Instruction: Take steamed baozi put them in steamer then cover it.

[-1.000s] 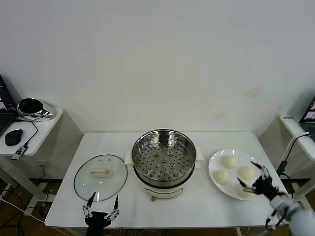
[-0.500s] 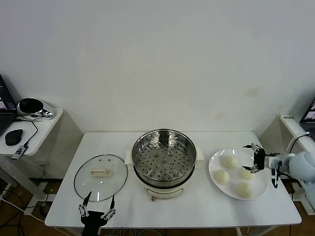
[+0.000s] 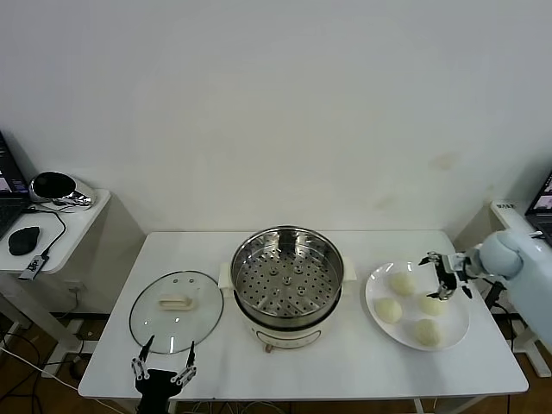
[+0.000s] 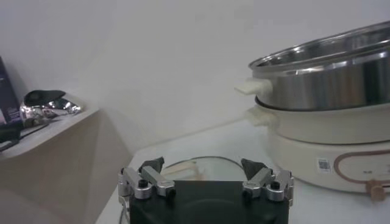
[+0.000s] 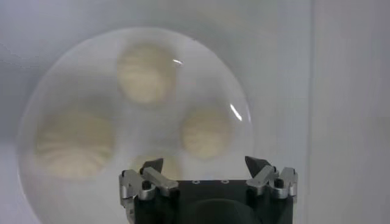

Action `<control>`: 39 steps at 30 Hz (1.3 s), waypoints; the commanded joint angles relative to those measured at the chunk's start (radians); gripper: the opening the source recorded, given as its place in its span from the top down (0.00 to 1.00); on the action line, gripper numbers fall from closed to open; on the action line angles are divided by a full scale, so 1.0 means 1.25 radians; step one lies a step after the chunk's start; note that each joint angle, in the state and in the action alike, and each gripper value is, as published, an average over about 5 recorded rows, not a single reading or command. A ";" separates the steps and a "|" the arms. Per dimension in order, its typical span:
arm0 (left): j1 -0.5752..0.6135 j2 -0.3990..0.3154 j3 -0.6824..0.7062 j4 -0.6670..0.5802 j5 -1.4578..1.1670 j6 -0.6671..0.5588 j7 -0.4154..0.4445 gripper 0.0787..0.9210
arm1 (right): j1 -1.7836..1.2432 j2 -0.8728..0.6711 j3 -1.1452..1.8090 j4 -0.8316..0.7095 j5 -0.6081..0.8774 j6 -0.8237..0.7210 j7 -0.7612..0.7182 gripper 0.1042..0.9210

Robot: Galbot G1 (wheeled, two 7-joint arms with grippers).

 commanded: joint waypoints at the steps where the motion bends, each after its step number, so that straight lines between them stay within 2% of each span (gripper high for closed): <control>1: 0.006 0.002 -0.004 -0.003 0.005 0.000 0.001 0.12 | 0.119 0.113 -0.123 -0.162 -0.029 0.016 -0.035 0.12; 21: 0.004 -0.001 -0.007 0.000 0.008 -0.002 0.002 0.12 | 0.128 0.206 -0.122 -0.286 -0.089 0.018 -0.021 0.13; 27: 0.005 -0.002 -0.008 -0.001 0.009 -0.002 0.002 0.12 | 0.126 0.203 -0.124 -0.285 -0.092 0.016 -0.032 0.22; 35: 0.007 -0.002 -0.007 -0.005 0.011 -0.003 0.002 0.12 | 0.130 0.184 -0.131 -0.260 -0.073 0.013 -0.035 0.42; 39: 0.008 -0.002 -0.007 -0.007 0.011 -0.003 0.002 0.12 | 0.146 0.154 -0.163 -0.213 -0.030 0.005 -0.042 0.47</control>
